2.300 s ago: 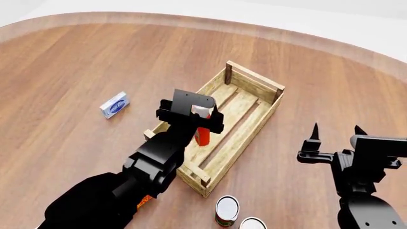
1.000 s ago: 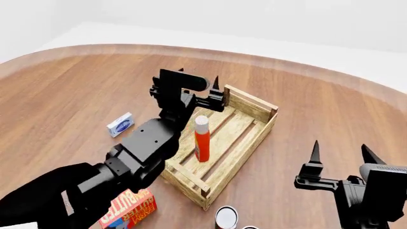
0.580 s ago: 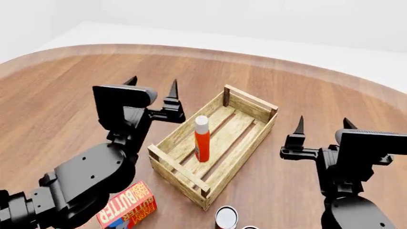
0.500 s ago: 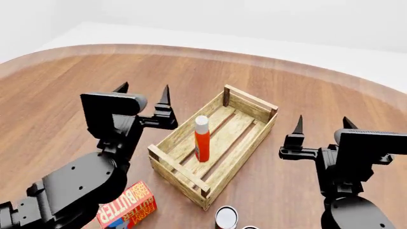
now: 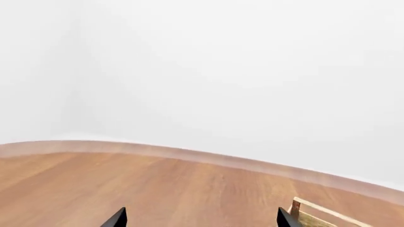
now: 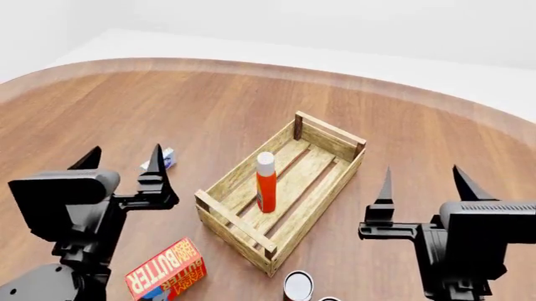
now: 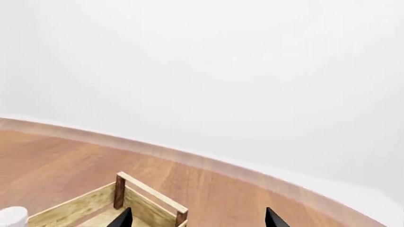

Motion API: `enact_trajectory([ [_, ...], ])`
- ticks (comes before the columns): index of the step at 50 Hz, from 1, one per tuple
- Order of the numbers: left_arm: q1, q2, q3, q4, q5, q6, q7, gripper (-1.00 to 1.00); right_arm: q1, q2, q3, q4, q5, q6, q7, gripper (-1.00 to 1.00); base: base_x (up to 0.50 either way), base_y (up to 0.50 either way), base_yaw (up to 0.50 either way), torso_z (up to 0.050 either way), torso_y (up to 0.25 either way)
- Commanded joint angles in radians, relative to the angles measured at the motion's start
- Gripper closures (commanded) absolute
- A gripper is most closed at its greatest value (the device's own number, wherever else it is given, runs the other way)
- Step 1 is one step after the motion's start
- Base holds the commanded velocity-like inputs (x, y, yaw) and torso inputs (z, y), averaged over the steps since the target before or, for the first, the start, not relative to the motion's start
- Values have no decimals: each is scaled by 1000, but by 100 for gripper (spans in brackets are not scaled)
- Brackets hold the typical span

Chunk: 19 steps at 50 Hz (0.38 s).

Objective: Pick up the ketchup, and put it in the wooden tray.

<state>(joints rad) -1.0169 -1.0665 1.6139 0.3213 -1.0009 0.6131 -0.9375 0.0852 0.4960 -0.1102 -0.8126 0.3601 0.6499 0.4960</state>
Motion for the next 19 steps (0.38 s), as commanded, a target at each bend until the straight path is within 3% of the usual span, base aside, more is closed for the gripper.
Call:
enact_trajectory([
  [1,60,-119,10,96,70,49,-72,-100,-82,23,-12,-160,-13,55,57,-100,0,0,0,0,0],
  [19,136,-128,25,57,150,100,-105,-100,-155,25,-83,-157,-79,-6,115,-100,0,0,0,0,0],
])
